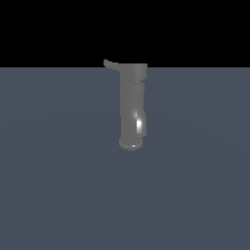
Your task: Turn on the faucet by rotating a designated handle.
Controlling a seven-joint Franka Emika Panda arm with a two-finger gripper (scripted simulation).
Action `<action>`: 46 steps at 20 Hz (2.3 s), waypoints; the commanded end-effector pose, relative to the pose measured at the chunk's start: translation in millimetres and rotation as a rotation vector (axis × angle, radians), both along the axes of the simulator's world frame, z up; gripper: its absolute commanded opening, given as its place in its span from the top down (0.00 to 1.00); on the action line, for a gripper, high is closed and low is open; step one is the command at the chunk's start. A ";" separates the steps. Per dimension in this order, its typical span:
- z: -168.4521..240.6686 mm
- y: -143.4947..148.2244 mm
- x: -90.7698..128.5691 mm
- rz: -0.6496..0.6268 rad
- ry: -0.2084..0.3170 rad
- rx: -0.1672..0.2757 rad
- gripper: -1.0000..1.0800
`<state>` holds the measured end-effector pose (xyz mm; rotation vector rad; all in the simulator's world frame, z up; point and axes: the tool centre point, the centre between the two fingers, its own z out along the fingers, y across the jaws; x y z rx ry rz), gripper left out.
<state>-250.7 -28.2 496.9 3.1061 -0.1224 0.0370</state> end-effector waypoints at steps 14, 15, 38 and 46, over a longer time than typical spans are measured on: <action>6.5 13.0 2.9 0.043 -0.017 -0.048 1.00; 6.4 13.0 3.6 0.040 -0.017 -0.047 1.00; -13.7 24.7 92.1 -0.335 -0.013 0.033 1.00; -32.8 31.4 136.8 -0.535 -0.004 0.060 1.00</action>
